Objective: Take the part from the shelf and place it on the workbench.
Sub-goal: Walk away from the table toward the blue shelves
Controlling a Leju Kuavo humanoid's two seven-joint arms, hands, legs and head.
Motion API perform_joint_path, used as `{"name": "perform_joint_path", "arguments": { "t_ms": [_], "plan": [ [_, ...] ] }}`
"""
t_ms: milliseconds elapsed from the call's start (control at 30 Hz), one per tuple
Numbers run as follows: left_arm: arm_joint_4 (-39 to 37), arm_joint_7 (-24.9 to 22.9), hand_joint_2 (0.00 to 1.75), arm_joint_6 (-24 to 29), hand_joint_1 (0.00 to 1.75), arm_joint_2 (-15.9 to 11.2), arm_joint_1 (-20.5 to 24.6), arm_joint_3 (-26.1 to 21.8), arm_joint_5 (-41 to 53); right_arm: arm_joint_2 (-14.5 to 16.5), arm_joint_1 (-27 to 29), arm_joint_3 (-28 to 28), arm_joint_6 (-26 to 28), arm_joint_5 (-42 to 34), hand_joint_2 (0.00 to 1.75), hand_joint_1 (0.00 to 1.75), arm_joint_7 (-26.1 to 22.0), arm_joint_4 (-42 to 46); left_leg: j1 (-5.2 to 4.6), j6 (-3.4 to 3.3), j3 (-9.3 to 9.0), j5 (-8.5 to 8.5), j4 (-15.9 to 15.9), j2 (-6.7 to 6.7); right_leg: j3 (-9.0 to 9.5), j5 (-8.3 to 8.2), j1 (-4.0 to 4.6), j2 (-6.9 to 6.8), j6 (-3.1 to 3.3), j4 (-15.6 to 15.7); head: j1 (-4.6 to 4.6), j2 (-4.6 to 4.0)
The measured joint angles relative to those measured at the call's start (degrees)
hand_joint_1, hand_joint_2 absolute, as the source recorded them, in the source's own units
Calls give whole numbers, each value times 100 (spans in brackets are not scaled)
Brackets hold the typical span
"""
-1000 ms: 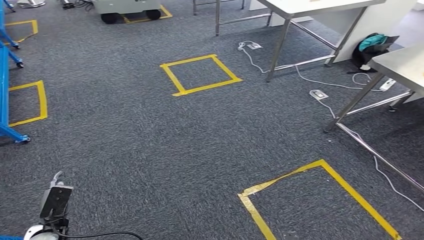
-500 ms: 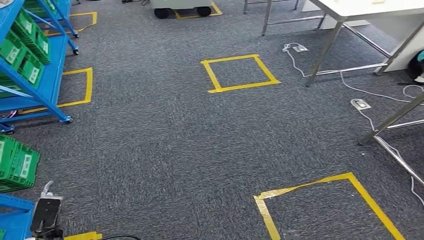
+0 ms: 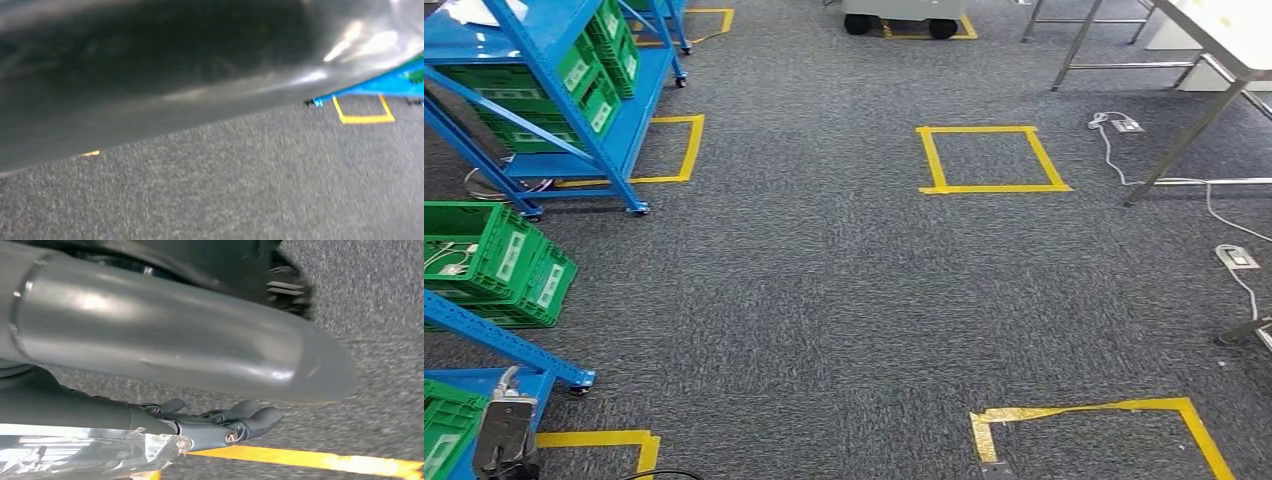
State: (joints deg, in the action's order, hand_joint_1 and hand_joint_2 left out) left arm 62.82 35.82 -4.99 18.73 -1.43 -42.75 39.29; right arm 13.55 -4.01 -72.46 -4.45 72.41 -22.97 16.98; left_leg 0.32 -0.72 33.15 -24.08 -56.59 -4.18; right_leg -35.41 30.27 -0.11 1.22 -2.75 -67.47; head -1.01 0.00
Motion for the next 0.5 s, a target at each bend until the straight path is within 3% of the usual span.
{"name": "perform_joint_path", "arguments": {
  "t_ms": [33, 100, 133, 200, 267, 333, 400, 433, 500],
  "plan": [
    [16, 2, 0, -16, 0, 7, 3, -9, 18, 0, -4, 1, 2, -8, 0, 0, -1, 0, -6, 15, 4, 2, -10, -75, 189, -173, -14, 146, 15, 421, 1, 0],
    [34, -5, 0, -50, 0, 20, 7, -22, 60, -1, -10, 2, 3, -68, 0, 0, -20, 1, -2, 69, 39, 21, -22, -202, 424, -310, -32, 366, 27, 922, 3, 0],
    [32, -24, 0, -51, 0, 23, 6, -20, 77, -7, -12, -1, -8, -123, 0, 0, -40, 3, 6, 110, 66, 40, -20, -259, 452, -297, -28, 390, 38, 977, 6, 0],
    [8, -81, 0, 10, 0, 22, 5, 21, 97, -27, -10, -19, -52, -231, 0, 0, -81, 8, 34, 186, 114, 70, -13, -332, 471, -334, -18, 269, 93, 1008, 8, 0],
    [-28, -120, 0, 105, 0, 20, 24, 93, 101, -52, -2, -39, -92, -293, 0, 0, -106, 18, 22, 233, 249, -103, -250, -109, 476, -386, -22, 119, 167, 1063, 43, 0],
    [-66, -127, 0, 146, 0, 18, 49, 170, 101, -80, 18, -57, -103, -319, 0, 0, -119, 31, 15, 267, 561, -492, -928, 220, 468, -401, -11, -46, 208, 1086, 78, 0],
    [-117, -148, 0, 176, 0, 15, 58, 214, 101, -106, 34, -87, -109, -348, 0, 0, -122, 37, 33, 305, 830, -730, -1562, 330, 456, -396, -2, -217, 215, 1086, 82, 0],
    [-155, -175, 0, 206, 0, 13, 64, 217, 100, -115, 34, -106, -117, -367, 0, 0, -126, 40, 46, 321, 840, -704, -1627, 348, 454, -394, -3, -295, 214, 1085, 82, 0],
    [-288, -259, 0, 313, 0, -2, 93, 215, 77, -129, 27, -134, -149, -391, 0, 0, -143, 50, 74, 351, 524, -383, -1090, 451, 462, -380, -15, -438, 187, 1078, 84, 0]
  ]
}}
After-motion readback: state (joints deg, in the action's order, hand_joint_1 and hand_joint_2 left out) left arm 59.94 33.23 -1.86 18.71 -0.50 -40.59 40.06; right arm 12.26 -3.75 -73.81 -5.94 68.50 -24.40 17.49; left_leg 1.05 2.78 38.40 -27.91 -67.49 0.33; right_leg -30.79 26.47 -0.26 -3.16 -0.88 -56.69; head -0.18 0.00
